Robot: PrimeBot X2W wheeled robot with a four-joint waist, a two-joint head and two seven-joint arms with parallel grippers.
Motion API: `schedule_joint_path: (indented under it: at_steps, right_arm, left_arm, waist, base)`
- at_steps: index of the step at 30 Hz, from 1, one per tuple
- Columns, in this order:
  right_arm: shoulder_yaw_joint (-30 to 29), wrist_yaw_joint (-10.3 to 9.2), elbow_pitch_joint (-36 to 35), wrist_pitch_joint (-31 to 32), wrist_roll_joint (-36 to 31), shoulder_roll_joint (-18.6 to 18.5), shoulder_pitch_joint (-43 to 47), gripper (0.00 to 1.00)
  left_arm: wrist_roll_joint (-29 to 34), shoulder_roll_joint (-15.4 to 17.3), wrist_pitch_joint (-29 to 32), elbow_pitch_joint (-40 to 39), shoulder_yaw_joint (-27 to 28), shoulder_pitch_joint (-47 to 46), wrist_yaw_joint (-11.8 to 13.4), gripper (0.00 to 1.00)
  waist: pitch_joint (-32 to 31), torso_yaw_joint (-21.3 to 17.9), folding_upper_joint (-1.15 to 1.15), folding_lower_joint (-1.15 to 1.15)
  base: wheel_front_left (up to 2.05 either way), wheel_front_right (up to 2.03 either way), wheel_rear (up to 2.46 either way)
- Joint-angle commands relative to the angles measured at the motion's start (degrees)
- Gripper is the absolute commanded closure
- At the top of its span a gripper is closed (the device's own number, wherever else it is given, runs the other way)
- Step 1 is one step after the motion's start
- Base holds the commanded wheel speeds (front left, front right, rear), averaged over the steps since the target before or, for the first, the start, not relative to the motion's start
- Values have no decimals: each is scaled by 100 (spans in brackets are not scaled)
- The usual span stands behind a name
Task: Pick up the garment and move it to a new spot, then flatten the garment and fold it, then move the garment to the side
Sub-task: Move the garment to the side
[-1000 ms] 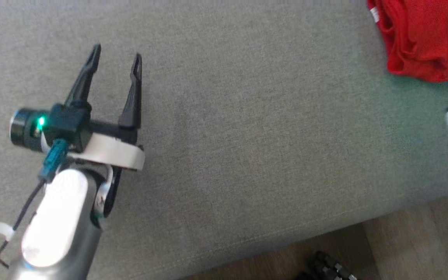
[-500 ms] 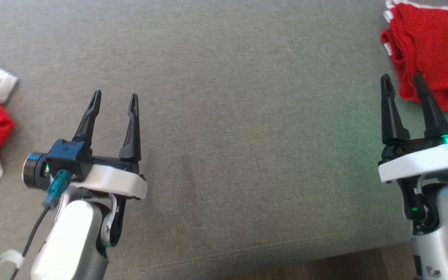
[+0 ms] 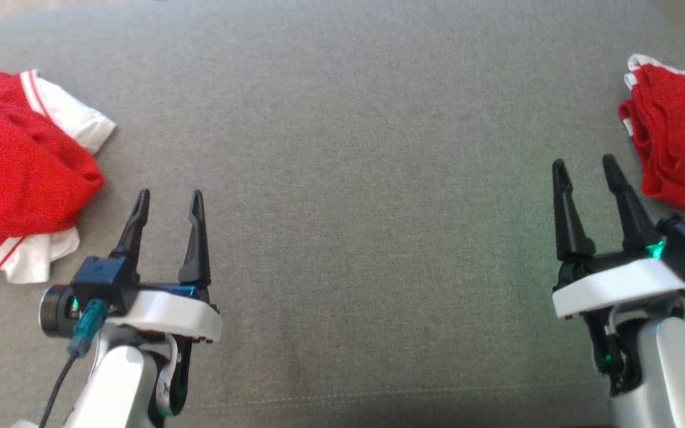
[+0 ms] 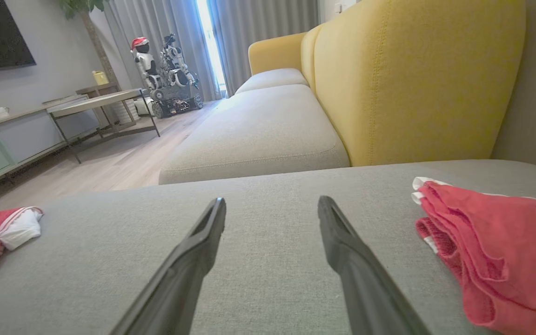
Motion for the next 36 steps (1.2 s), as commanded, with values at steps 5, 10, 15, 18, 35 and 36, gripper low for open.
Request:
schedule_joint_path:
  at_steps: [5, 10, 15, 18, 35, 36]
  right_arm:
    - [143, 11, -209, 64, -146, 37, 220, 0]
    - [152, 11, -282, 146, -240, 57, 446, 0]
    - [103, 11, -336, 233, -306, 35, 637, 0]
    - [74, 11, -395, 265, -341, 10, 747, 0]
    - [19, 11, -585, 368, -338, -12, 1002, 0]
    - [20, 11, -582, 367, -338, -12, 1001, 0]
  left_arm:
    - [-30, 88, -84, -121, 199, 40, 16, 0]
    - [-27, 125, -94, -68, 193, 221, 32, 0]
    - [-33, 161, -95, -7, 141, 397, 19, 0]
    - [-53, 171, -75, 13, 112, 489, 21, 0]
    - [-130, 273, 38, 1, 49, 638, 42, 0]
    - [-130, 276, 40, -1, 44, 636, 44, 0]
  waist:
    - [-311, 150, 0, 0]
    - [-540, 133, 0, 0]
    - [-779, 92, 0, 0]
    - [-915, 72, 0, 0]
    - [-1151, 26, 0, 0]
    - [-1151, 26, 0, 0]
  base:
    - [0, 0, 0]
    - [0, 0, 0]
    - [0, 0, 0]
    - [0, 0, 0]
    - [0, 0, 0]
    - [0, 0, 0]
